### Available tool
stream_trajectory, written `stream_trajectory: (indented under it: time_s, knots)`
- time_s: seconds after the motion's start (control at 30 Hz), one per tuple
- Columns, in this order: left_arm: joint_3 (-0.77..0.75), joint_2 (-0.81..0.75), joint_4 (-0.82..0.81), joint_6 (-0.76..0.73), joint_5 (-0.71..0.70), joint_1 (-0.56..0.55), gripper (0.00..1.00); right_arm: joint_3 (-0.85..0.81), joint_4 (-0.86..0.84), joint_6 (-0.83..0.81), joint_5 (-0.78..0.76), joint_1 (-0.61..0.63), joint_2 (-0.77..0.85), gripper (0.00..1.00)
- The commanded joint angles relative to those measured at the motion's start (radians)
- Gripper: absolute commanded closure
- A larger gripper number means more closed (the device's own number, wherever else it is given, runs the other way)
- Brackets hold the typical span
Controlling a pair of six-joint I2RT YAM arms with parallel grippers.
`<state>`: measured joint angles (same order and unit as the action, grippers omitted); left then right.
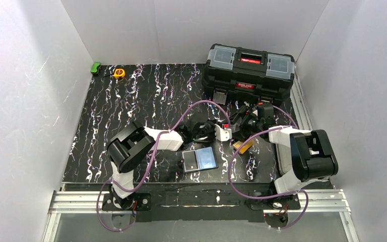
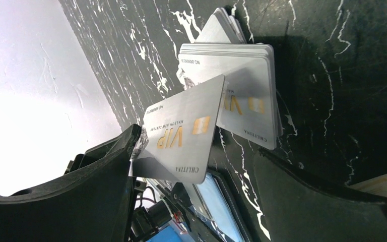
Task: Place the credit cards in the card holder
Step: Pick up the credit card from the center of the board.
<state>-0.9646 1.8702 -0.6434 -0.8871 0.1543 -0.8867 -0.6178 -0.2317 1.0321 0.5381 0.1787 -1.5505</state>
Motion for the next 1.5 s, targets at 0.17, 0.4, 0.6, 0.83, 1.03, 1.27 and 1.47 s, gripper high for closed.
stream_trajectory:
  time_s: [0.17, 0.4, 0.6, 0.83, 1.03, 1.27, 1.47]
  knots:
    - [0.094, -0.128, -0.131, -0.156, 0.033, 0.003, 1.0, -0.004, 0.0, 0.021, 0.054, -0.004, 0.072, 0.02]
    - [0.151, -0.207, -0.147, -0.216, 0.064, 0.003, 1.0, -0.028, 0.011, 0.056, 0.062, -0.004, 0.123, 0.09]
    - [0.167, -0.243, -0.125, -0.22, 0.048, 0.002, 1.0, -0.075, 0.024, 0.084, 0.045, 0.016, 0.148, 0.41]
    - [0.176, -0.249, -0.118, -0.234, 0.063, -0.001, 1.0, -0.104, 0.023, 0.12, 0.029, 0.044, 0.15, 0.53]
    - [0.205, -0.254, -0.115, -0.271, 0.045, -0.005, 0.82, -0.109, 0.037, 0.111, 0.025, 0.044, 0.163, 0.95]
    - [-0.22, -0.466, 0.874, 0.571, 0.225, 0.179, 0.02, -0.217, 0.097, -0.241, 0.227, 0.05, 0.206, 0.99]
    - [-0.381, -0.42, 1.083, 0.855, 0.723, 0.359, 0.02, -0.34, 0.278, -0.57, 0.269, 0.156, 0.36, 0.99]
